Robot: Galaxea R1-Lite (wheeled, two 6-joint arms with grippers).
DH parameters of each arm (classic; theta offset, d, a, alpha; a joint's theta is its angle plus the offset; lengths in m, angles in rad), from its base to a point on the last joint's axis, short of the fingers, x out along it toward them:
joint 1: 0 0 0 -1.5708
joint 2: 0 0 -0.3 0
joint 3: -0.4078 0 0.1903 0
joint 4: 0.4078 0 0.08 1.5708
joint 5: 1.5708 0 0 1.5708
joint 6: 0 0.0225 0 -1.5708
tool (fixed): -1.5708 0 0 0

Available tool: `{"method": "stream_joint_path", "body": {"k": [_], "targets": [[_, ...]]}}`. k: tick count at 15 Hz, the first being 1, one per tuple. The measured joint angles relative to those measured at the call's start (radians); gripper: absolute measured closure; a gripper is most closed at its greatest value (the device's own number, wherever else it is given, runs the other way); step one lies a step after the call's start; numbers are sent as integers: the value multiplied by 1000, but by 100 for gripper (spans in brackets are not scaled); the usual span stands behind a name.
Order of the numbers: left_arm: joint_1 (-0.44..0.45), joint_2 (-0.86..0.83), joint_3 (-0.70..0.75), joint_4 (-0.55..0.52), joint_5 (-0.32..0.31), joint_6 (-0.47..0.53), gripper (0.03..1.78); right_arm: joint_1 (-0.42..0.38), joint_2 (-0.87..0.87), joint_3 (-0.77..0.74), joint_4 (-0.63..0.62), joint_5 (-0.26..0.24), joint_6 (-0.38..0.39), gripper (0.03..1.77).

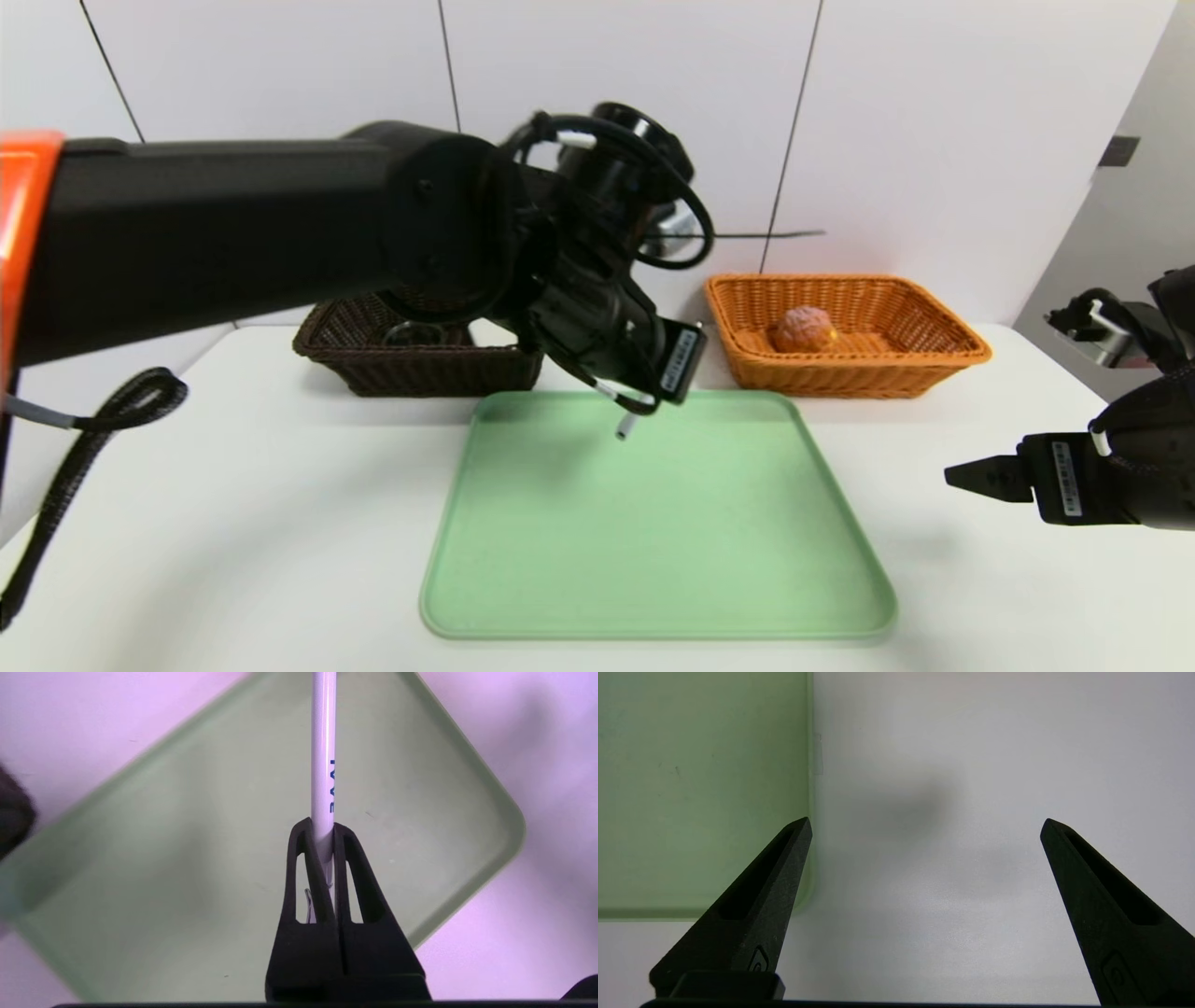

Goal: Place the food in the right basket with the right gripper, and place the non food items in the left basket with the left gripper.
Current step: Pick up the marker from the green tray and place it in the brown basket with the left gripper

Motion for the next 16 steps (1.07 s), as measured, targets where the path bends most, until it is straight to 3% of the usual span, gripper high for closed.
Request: {"method": "stream_joint_path", "body": {"k": [8, 16], "targets": [[383, -89, 0, -50, -20, 3, 176, 4, 6, 4, -6, -2, -2, 10], [534, 53, 0, -195, -17, 9, 176, 10, 15, 24, -6, -2, -1, 10]]}}
